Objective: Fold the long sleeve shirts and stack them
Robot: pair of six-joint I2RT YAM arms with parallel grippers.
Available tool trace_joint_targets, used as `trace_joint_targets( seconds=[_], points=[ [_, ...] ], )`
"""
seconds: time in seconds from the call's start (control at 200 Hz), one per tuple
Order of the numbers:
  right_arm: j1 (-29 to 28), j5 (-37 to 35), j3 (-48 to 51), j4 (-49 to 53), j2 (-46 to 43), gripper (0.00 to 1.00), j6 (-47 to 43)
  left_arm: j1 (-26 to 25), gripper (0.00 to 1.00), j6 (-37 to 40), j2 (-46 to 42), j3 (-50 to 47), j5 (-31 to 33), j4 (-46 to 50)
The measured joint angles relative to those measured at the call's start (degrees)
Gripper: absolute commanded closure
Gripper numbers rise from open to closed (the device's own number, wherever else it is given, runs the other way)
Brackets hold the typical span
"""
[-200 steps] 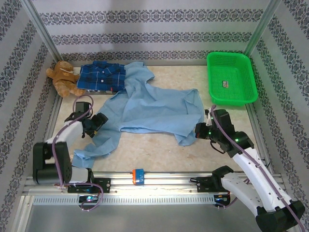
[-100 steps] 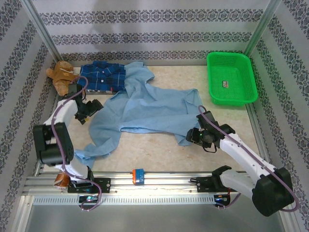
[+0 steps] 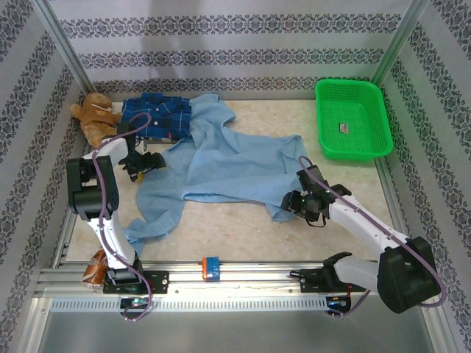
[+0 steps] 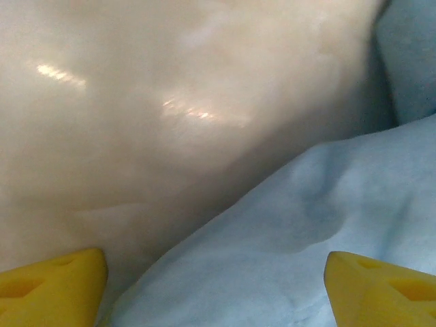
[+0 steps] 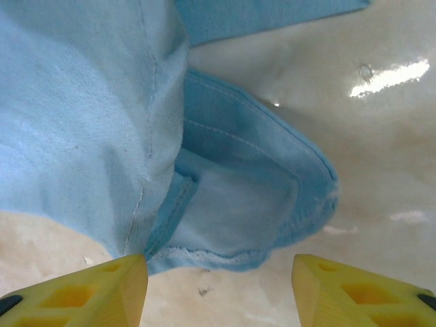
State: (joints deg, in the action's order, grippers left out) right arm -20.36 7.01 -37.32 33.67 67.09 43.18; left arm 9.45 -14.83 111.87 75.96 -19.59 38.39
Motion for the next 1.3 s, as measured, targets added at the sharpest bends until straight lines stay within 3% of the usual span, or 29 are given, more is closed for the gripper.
trace_joint_targets(
  seconds=[0.05, 0.21, 0.325, 0.455, 0.56, 0.709, 0.864, 1.299],
  points=[
    [0.0, 0.2, 0.0, -1.2, 0.9, 0.41, 0.0, 0.0, 0.29, 0.3, 0.6, 0.7, 0.4, 0.7],
    [0.0, 1.6, 0.0, -6.4, 3.9, 0.42, 0.0, 0.5, 0.77, 1.6, 1.3, 1.0, 1.7, 1.3],
    [0.0, 2.1, 0.0, -10.1, 5.5, 0.44, 0.0, 0.3, 0.91, 2.1, 1.9, 1.0, -1.7, 0.0],
    [0.0, 2.5, -0.6, -11.9, 7.5, 0.51, -0.3, -0.6, 0.94, 2.2, 1.2, 0.5, -5.9, -1.3],
    [0.8, 2.8, -1.6, -12.1, 9.2, 0.75, -1.4, -0.7, 0.95, 2.1, -1.6, 0.2, -7.6, -1.4],
    [3.6, 2.5, -2.9, -11.0, 7.8, 1.0, -2.6, 1.3, 0.95, 0.7, -10.0, -0.2, -9.5, -1.9],
    [8.5, 3.1, -5.2, -8.9, 4.5, 1.0, -4.7, 3.0, 0.96, -0.5, -17.6, 1.5, -10.8, -2.1],
    [15.2, 9.2, -20.4, 0.9, 3.0, 1.0, -13.5, 4.9, 0.95, -9.1, -26.7, 7.0, -15.5, -6.8]
  ],
)
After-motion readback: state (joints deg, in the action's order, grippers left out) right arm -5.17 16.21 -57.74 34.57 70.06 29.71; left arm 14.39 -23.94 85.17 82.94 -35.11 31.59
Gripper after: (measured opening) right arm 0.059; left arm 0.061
